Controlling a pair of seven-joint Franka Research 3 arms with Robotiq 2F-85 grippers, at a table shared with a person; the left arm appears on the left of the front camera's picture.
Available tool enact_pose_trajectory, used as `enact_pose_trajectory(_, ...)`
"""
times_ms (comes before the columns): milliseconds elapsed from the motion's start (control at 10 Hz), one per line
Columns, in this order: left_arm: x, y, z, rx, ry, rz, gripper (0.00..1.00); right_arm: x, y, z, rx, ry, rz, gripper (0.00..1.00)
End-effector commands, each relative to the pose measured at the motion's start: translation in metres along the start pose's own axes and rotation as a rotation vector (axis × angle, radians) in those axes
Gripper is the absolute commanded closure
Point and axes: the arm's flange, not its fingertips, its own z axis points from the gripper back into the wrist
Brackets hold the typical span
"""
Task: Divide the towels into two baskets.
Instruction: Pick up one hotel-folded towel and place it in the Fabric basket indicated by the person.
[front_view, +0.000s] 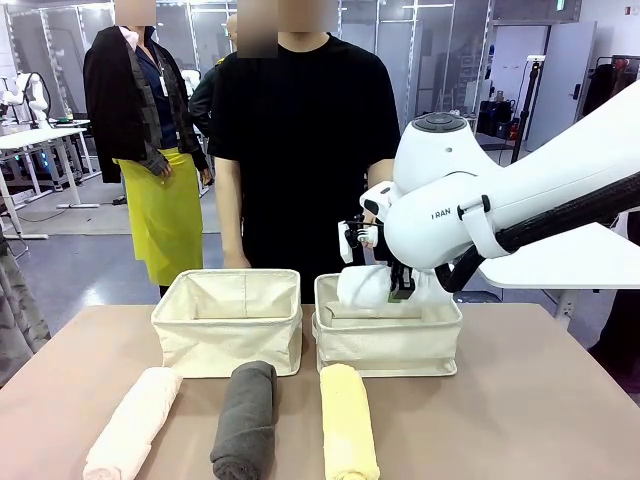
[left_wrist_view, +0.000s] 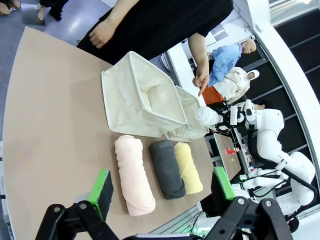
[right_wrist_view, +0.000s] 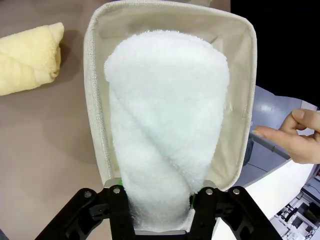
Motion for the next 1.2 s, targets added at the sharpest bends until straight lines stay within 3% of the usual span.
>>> enact_pose_trajectory(0,0.001,0.000,0.002,-0.017,-0.012,-0.005,0.00,0.003,-0.016,-0.017,0.062,-0.032,0.043,0.59)
enact_pose_trajectory(600,0.001,0.000,0.002,-0.017,-0.012,-0.005,0.00,0.008,-0.062,-0.088,0.060,0.038,0.080,0.59)
enact_pose_trajectory(900,0.001,0.000,0.002,-0.017,-0.012,-0.005,0.00,0.006,-0.065,-0.092,0.092,-0.016,0.068,0.10)
enact_pose_trajectory(1000,0.001,0.000,0.002,-0.017,-0.012,-0.005,0.00,0.005,-0.065,-0.092,0.086,-0.006,0.064,0.00)
enact_pose_trajectory(1100,0.001,0.000,0.002,-0.017,-0.012,-0.005,0.00,0.004,-0.064,-0.092,0.089,-0.004,0.064,0.00)
